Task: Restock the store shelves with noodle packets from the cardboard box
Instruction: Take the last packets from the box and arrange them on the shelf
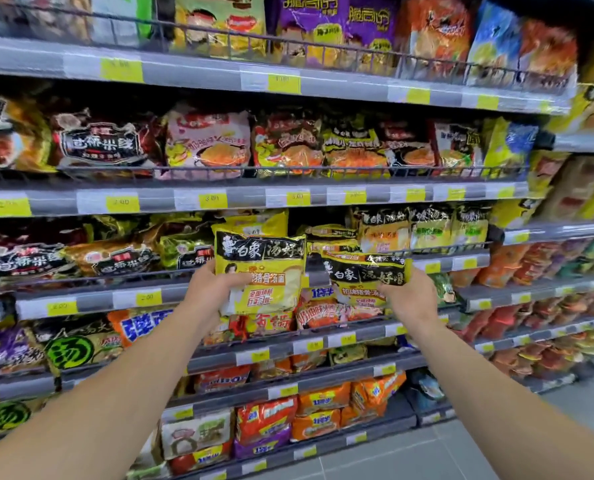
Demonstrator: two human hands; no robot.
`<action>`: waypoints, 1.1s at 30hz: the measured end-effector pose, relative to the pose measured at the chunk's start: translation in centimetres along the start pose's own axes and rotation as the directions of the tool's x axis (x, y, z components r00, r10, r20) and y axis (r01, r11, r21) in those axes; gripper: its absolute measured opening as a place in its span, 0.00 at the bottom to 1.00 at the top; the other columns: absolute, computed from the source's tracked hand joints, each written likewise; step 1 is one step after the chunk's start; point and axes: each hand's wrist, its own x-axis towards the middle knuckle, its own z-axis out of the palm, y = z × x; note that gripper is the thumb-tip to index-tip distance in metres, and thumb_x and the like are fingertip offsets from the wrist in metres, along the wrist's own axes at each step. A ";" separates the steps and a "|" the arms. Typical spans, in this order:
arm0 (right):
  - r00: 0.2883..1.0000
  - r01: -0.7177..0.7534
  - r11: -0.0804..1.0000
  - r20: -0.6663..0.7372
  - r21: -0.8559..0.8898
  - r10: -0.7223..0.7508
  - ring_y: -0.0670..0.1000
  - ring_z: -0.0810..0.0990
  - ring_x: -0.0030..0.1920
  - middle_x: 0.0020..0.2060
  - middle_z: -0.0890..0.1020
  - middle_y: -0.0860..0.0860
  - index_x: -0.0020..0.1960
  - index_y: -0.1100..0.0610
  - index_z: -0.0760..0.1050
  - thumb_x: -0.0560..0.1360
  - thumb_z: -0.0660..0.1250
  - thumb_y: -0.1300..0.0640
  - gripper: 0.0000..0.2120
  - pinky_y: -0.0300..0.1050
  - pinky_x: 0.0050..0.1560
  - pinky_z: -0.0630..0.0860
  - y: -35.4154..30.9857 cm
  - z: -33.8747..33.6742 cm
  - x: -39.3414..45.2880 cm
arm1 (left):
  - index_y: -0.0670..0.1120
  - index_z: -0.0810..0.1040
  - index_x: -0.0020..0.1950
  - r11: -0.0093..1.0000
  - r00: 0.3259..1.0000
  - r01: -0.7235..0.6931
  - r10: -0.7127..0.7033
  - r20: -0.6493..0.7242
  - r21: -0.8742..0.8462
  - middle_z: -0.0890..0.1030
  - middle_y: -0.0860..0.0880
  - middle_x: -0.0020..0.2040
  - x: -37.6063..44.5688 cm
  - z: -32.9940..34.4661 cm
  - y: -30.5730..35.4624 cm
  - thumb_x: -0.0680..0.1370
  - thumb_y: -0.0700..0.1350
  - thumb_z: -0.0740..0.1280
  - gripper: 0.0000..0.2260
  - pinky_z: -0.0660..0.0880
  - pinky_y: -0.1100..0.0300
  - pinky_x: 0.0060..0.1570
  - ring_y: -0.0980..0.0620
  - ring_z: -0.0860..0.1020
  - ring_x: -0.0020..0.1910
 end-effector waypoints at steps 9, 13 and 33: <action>0.999 0.029 0.995 0.034 0.094 -0.032 0.49 0.72 0.29 0.29 0.74 0.47 0.38 0.52 0.70 0.74 0.73 0.60 0.12 0.45 0.33 0.68 -0.8 3.6 8.3 | 0.43 0.48 0.79 0.992 0.999 0.035 -0.033 0.017 -0.122 0.61 0.44 0.76 5.8 2.8 0.3 0.73 0.35 0.73 0.43 0.67 0.47 0.63 0.42 0.70 0.68; 0.994 0.072 0.986 0.073 0.148 -0.083 0.56 0.78 0.45 0.45 0.79 0.56 0.56 0.65 0.71 0.74 0.73 0.57 0.17 0.50 0.41 0.73 -1.3 4.4 11.2 | 0.43 0.53 0.78 0.993 0.998 0.057 -0.059 -0.017 -0.107 0.62 0.42 0.76 7.1 3.7 -1.9 0.70 0.38 0.76 0.43 0.68 0.48 0.62 0.41 0.69 0.69; 0.935 0.272 0.943 0.178 0.190 -0.306 0.59 0.71 0.65 0.62 0.76 0.55 0.68 0.60 0.71 0.75 0.72 0.56 0.24 0.53 0.64 0.69 0.0 8.4 18.3 | 0.43 0.57 0.76 0.989 0.984 0.053 -0.075 -0.161 -0.141 0.72 0.41 0.67 8.3 10.3 -5.3 0.64 0.37 0.77 0.45 0.71 0.44 0.63 0.40 0.77 0.59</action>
